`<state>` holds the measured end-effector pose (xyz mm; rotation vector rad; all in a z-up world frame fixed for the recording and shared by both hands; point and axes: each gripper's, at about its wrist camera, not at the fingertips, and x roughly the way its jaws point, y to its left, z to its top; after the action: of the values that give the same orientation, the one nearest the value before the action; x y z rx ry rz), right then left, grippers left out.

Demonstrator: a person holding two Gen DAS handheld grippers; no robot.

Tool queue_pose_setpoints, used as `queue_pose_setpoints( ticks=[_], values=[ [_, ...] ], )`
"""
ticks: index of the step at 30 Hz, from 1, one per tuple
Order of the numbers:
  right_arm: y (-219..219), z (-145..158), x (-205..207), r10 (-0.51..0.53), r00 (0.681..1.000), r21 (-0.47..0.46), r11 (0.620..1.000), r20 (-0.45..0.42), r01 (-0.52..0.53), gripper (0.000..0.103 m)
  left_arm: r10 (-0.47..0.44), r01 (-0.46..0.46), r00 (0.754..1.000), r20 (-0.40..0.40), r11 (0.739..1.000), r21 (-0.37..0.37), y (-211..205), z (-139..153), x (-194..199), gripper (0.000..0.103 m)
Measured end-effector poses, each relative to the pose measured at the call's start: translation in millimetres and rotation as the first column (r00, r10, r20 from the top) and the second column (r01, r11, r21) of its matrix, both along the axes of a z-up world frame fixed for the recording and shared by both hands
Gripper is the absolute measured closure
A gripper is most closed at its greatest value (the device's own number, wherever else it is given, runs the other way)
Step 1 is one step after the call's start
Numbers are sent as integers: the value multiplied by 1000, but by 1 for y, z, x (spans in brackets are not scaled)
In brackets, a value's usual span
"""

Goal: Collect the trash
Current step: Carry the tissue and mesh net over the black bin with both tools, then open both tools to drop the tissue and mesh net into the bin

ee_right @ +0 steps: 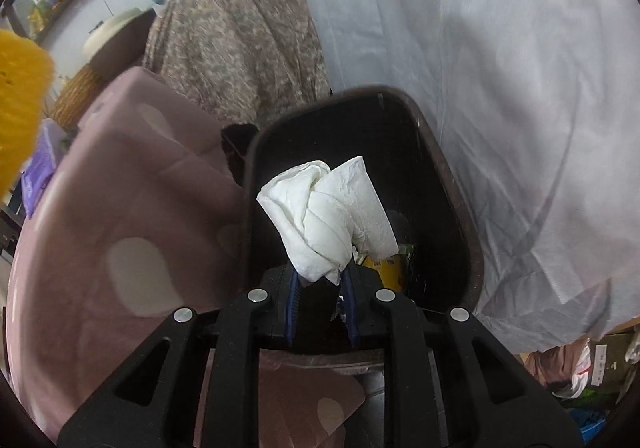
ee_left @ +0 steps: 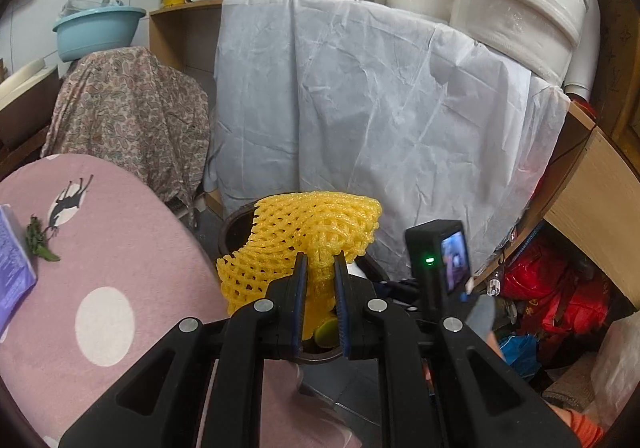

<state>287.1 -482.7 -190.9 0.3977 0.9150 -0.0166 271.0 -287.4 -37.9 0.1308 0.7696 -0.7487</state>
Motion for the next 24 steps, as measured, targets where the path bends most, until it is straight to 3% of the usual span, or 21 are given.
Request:
queue_pose_setpoints(
  ticks=[2,6,10,14,18,24],
  values=[
    [-2,-14,9,0,1000,16,1000,-24,1,79,-3,3,1000,-11,1000,11,-8,-4,4,89],
    [-4,-30,16,-6,999,19,1000,-35,7,59,-4,5,999,-36,999,32,-20,-15,10,89],
    [-3,-31,8,-21,999,31,999,-25,21,46,0,2,999,-51,999,54,-30,-24,16,89],
    [-3,-22,-4,-48,999,-8,999,-6,48,44,2,4,996,-89,998,68,-45,-33,24,89],
    [-6,-10,-23,-80,996,-20,996,34,81,35,4,7,993,-121,995,95,-66,-45,34,89],
    [-11,-7,-52,-128,991,-85,988,37,130,35,9,14,989,-148,988,153,-95,-63,46,89]
  ],
)
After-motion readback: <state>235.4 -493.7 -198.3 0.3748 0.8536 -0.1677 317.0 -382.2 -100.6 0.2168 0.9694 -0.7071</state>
